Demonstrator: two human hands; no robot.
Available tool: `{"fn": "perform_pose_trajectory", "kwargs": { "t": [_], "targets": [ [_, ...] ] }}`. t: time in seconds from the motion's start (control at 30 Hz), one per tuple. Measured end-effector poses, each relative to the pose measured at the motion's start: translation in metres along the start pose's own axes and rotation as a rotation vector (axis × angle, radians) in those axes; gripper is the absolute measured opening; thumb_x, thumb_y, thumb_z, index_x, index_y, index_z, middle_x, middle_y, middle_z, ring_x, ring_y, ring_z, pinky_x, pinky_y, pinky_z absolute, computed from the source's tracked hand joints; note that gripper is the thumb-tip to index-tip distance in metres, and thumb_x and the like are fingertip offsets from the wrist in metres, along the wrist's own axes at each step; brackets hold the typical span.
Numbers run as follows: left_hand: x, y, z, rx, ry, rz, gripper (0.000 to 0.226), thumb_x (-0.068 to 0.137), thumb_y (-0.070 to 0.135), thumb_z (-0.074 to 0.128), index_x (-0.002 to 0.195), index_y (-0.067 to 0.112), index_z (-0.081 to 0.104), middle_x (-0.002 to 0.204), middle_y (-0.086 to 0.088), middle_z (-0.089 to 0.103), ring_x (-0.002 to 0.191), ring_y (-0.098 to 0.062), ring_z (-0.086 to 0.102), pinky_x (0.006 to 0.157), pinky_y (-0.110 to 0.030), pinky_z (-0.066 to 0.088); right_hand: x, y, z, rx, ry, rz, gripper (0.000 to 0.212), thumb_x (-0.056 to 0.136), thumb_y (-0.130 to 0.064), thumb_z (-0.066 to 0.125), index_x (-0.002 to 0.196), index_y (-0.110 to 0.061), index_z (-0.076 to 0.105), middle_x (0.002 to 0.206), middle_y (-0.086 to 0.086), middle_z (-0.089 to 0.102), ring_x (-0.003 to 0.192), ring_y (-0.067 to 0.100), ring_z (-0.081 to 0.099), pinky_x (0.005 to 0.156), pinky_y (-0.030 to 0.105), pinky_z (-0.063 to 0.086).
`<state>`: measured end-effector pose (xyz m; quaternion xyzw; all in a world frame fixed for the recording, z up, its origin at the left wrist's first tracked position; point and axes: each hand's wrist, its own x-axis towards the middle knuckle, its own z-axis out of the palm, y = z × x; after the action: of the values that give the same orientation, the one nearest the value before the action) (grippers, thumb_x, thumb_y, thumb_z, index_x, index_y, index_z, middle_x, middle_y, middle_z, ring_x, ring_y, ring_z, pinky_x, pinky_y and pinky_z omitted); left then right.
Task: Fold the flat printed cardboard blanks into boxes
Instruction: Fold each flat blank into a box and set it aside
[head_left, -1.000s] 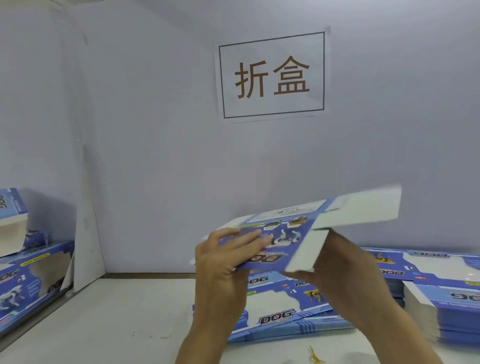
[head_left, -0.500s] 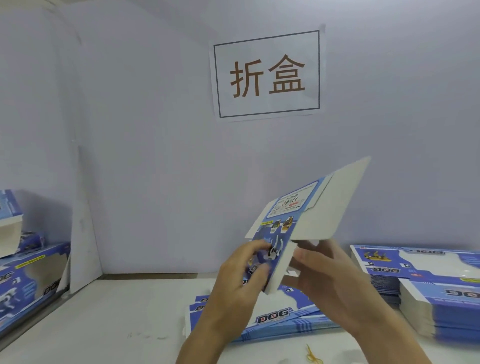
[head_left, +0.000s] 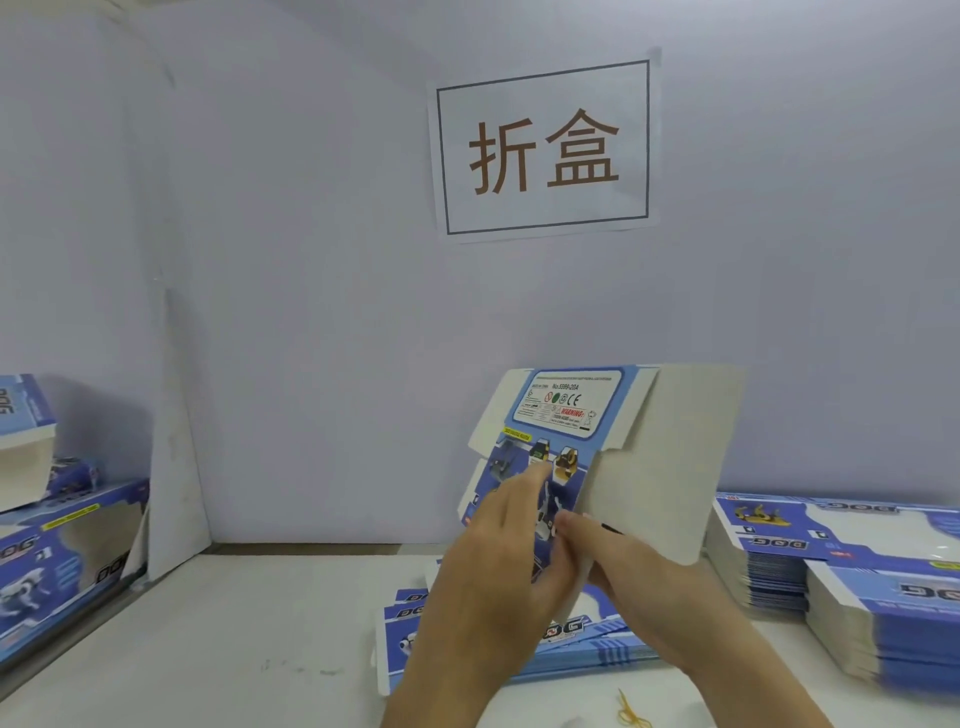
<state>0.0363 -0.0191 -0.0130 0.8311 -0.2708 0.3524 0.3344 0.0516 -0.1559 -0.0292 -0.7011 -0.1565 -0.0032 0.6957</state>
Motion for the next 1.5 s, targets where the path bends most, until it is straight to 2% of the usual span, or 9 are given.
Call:
{"fn": "perform_pose_trajectory", "kwargs": {
  "t": [0.07, 0.27, 0.47, 0.6, 0.77, 0.97, 1.2, 1.33, 1.5],
  "targets": [
    [0.001, 0.001, 0.001, 0.028, 0.016, 0.049, 0.053, 0.100, 0.037, 0.055, 0.148, 0.023, 0.039, 0.135, 0.021, 0.046, 0.123, 0.017, 0.040, 0.094, 0.000, 0.039, 0.000, 0.000, 0.002, -0.040, 0.013, 0.027, 0.034, 0.106, -0.010, 0.041, 0.132, 0.007, 0.053, 0.124, 0.020, 0.062, 0.123, 0.038, 0.056, 0.107, 0.046, 0.043],
    [0.001, 0.001, -0.004, 0.076, 0.077, 0.051, 0.063, 0.098, 0.005, 0.047, 0.148, 0.035, 0.024, 0.144, 0.010, 0.044, 0.130, -0.006, 0.046, 0.097, -0.025, 0.048, -0.014, -0.027, -0.009, -0.019, 0.175, -0.140, 0.033, 0.095, -0.003, 0.059, 0.101, -0.035, 0.063, 0.083, -0.011, 0.076, 0.073, 0.001, 0.070, 0.053, 0.012, 0.052],
    [0.001, -0.010, -0.021, 0.131, 0.155, -0.082, 0.103, 0.076, 0.003, 0.060, 0.148, 0.047, 0.001, 0.155, 0.022, 0.021, 0.131, -0.009, 0.044, 0.062, -0.021, 0.053, -0.016, -0.046, -0.010, -0.198, 0.139, -0.253, 0.070, 0.088, 0.014, 0.043, 0.084, -0.051, 0.071, 0.084, -0.002, 0.068, 0.069, 0.011, 0.065, 0.053, 0.017, 0.053],
    [0.002, -0.016, -0.031, -0.172, 0.068, -0.121, 0.110, 0.066, 0.014, 0.052, 0.148, 0.058, -0.008, 0.153, 0.043, -0.001, 0.144, 0.013, 0.007, 0.094, -0.002, 0.032, -0.022, -0.056, -0.012, -0.381, -0.028, -0.301, 0.066, 0.087, 0.012, 0.043, 0.087, -0.049, 0.067, 0.064, -0.017, 0.060, 0.052, -0.001, 0.051, 0.050, 0.006, 0.043],
    [0.004, -0.013, -0.033, -0.485, 0.024, -0.191, 0.107, 0.064, 0.006, 0.047, 0.150, 0.057, 0.011, 0.154, 0.042, 0.014, 0.147, 0.007, 0.013, 0.121, -0.044, 0.025, -0.025, -0.066, 0.001, -0.557, -0.091, -0.371, 0.060, 0.088, 0.009, 0.041, 0.068, -0.044, 0.058, 0.054, -0.019, 0.047, 0.048, 0.000, 0.037, 0.047, 0.008, 0.031],
    [0.009, -0.009, -0.033, -0.438, 0.160, -0.218, 0.087, 0.079, -0.007, 0.052, 0.147, 0.045, 0.032, 0.147, 0.022, 0.036, 0.128, 0.017, 0.035, 0.085, 0.002, 0.039, -0.019, -0.053, 0.005, -0.638, -0.018, -0.263, 0.048, 0.088, 0.000, 0.042, 0.059, -0.038, 0.049, 0.049, -0.014, 0.042, 0.047, 0.007, 0.028, 0.046, 0.016, 0.028],
    [0.004, -0.021, -0.063, -0.516, -0.231, -0.242, 0.089, 0.068, 0.001, 0.045, 0.133, 0.060, 0.041, 0.133, 0.019, 0.057, 0.114, -0.014, 0.060, 0.078, -0.044, 0.060, -0.020, -0.064, -0.013, -0.408, 0.398, -0.417, 0.058, 0.081, 0.016, 0.050, 0.054, -0.034, 0.063, 0.049, -0.020, 0.056, 0.044, -0.002, 0.048, 0.044, 0.006, 0.035],
    [0.007, -0.011, -0.057, -0.500, -0.079, -0.273, 0.078, 0.064, 0.005, 0.049, 0.117, 0.063, 0.051, 0.113, 0.029, 0.063, 0.103, -0.017, 0.063, 0.069, -0.047, 0.058, -0.015, -0.062, -0.019, -0.397, 0.498, -0.269, 0.026, 0.082, -0.002, 0.063, 0.073, -0.025, 0.071, 0.066, -0.014, 0.070, 0.055, 0.003, 0.058, 0.048, 0.015, 0.044],
    [0.012, -0.013, -0.048, -0.621, 0.117, -0.486, 0.070, 0.080, -0.006, 0.050, 0.116, 0.054, 0.048, 0.111, 0.019, 0.063, 0.074, -0.011, 0.068, 0.066, -0.040, 0.059, -0.020, -0.066, -0.001, -0.239, 0.158, -0.218, 0.026, 0.085, -0.034, 0.073, 0.107, -0.046, 0.068, 0.106, -0.017, 0.074, 0.087, 0.004, 0.072, 0.071, 0.029, 0.054]
  ]
}}
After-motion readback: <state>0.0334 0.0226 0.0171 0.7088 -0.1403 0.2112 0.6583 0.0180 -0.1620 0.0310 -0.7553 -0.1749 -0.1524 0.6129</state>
